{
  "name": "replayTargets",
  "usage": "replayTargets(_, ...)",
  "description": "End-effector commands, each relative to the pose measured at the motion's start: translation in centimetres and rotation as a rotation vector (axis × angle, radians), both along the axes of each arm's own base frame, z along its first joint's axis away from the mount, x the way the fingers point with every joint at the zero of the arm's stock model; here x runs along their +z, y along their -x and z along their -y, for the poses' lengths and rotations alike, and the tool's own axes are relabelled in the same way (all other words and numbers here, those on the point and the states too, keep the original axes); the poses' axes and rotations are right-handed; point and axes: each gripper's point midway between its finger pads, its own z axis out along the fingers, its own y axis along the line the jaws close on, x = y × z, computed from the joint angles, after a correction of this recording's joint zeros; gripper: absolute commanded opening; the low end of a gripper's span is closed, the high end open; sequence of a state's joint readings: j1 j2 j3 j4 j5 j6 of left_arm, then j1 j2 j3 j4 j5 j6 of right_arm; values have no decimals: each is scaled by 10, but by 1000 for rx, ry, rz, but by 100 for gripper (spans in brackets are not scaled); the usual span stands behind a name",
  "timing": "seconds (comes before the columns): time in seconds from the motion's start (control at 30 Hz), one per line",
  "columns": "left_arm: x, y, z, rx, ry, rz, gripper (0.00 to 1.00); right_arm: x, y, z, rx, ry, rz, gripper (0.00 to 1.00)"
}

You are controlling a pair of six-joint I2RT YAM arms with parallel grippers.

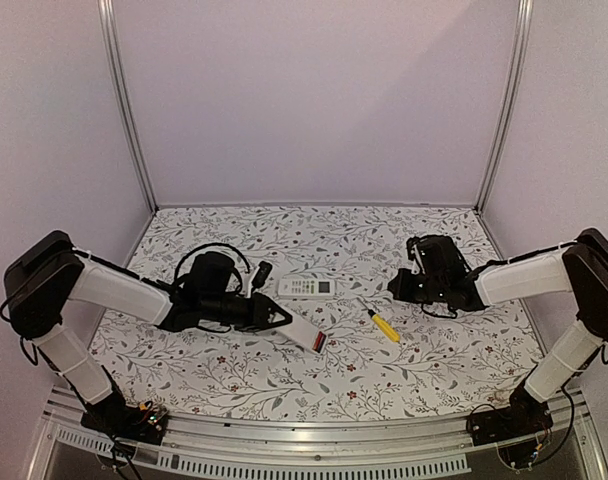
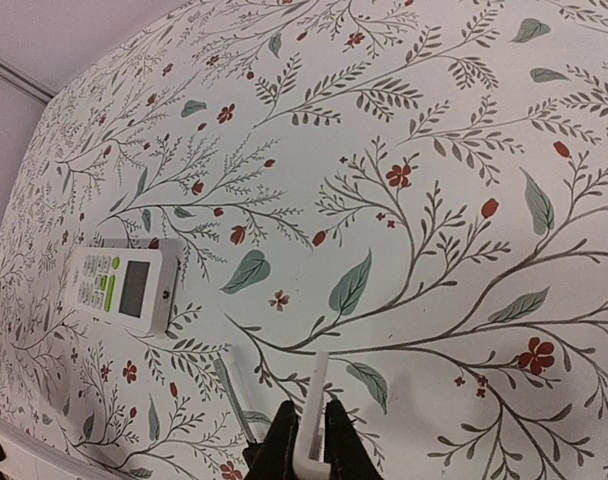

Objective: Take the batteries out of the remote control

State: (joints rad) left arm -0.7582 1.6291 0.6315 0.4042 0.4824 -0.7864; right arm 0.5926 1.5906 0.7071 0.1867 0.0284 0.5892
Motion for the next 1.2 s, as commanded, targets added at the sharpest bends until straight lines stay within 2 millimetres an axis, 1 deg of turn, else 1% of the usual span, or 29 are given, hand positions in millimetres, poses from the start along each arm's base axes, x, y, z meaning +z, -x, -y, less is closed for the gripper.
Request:
replayTargets(0.0,-5,-1,4,-1,-21,0,21,-16,-1,4,-15,13,-35,12)
replayTargets(0.2,-13,-4,-2,27,-57,-1,37,-21,-1,5,-18,19,-48,26)
replayTargets(0.3,-15,-6,-4,40,-82,3,43,-21,-1,6,-20,22,-50,29)
replayTargets(0.37,-18,-9,-8,59,-105,7,49,-21,0,7,-20,22,-50,32)
replayTargets(0.47,-19,-15,-19,110,-159,27,59,-18,0,9,-24,26,-44,42)
replayTargets(0.53,-14,-23,-29,170,-185,62,68,-15,1,11,-28,30,-37,49)
replayTargets(0.63,-3,-31,-47,251,-202,108,77,-3,2,13,-25,19,-11,59)
replayTargets(0.7,4,-34,-57,290,-200,126,79,5,4,14,-19,11,6,64)
replayTargets(0.77,9,-35,-65,317,-194,131,80,12,6,14,-8,10,17,68)
replayTargets(0.8,10,-33,-68,323,-194,129,80,16,7,14,-1,9,25,68)
replayTargets(0.87,11,-29,-70,329,-189,106,80,19,11,14,14,10,28,70)
replayTargets(0.93,8,-20,-71,332,-162,49,80,23,16,10,45,-9,31,71)
replayTargets(1.07,6,9,-62,325,-45,-62,79,21,26,3,101,-40,16,72)
replayTargets(1.17,3,26,-54,340,-31,-107,79,16,31,0,121,-58,5,74)
